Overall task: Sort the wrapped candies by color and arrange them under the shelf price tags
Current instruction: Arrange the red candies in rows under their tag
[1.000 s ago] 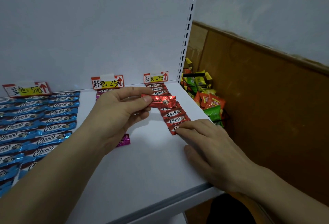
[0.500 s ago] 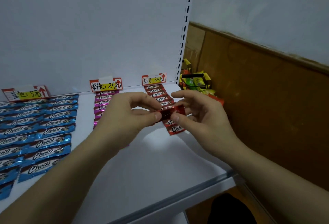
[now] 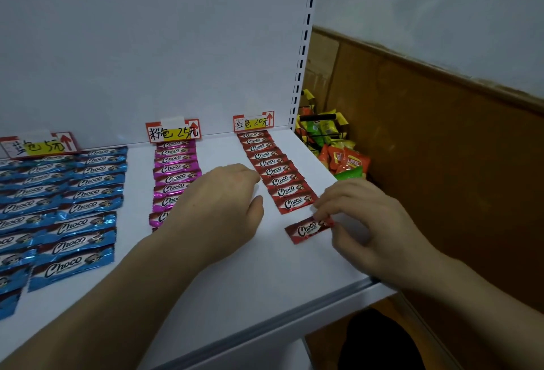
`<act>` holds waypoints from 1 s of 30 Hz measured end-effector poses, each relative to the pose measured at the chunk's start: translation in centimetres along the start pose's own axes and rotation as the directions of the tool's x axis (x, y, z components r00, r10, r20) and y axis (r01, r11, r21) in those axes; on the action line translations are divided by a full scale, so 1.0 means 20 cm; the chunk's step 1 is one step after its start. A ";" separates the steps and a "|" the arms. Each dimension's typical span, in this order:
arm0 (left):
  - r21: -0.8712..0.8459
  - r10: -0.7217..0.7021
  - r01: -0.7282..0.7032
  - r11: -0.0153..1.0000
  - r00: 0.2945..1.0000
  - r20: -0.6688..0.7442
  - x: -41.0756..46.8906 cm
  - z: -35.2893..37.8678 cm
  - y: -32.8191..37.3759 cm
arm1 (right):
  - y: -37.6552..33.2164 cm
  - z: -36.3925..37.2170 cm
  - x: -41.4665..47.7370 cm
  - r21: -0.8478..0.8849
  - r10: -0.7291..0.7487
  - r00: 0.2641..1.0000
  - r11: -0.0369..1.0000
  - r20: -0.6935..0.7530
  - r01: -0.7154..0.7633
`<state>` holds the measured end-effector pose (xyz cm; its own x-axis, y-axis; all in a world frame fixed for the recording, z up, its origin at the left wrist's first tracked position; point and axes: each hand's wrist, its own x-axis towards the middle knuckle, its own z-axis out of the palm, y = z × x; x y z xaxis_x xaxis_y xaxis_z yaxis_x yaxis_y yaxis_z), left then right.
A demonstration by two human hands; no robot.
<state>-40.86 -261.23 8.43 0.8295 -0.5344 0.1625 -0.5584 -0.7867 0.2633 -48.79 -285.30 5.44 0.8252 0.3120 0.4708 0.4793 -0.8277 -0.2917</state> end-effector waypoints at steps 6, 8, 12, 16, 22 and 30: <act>0.033 -0.021 0.020 0.999 1.000 0.019 0.01 0.02 -0.01 | -0.04 -0.01 -0.01 -0.023 -0.072 0.989 0.997 0.127 0.076; 0.051 -0.005 0.003 0.999 1.000 0.027 0.01 0.03 0.00 | -0.04 -0.01 -0.01 -0.042 -0.064 0.984 0.997 0.165 0.072; 0.079 0.004 -0.009 0.997 0.998 0.058 0.01 0.05 -0.01 | -0.04 -0.01 -0.01 -0.062 -0.010 0.987 0.998 0.158 0.021; 0.089 0.017 -0.023 0.996 0.998 0.062 0.02 0.05 -0.02 | -0.04 -0.02 -0.01 -0.068 -0.001 0.985 0.998 0.175 0.013; 0.088 0.015 -0.021 0.996 0.998 0.068 0.03 0.06 -0.02 | -0.04 -0.02 0.00 -0.094 0.007 0.977 0.995 0.211 0.013; 0.076 0.026 -0.031 0.997 0.997 0.067 0.03 0.06 -0.03 | -0.05 -0.01 -0.01 -0.094 0.013 0.980 0.996 0.197 0.006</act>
<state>-40.09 -261.46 7.32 0.8122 -0.5738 0.1053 -0.5829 -0.7911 0.1853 -49.45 -284.64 5.86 0.8739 0.3872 0.2938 0.4541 -0.8659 -0.2097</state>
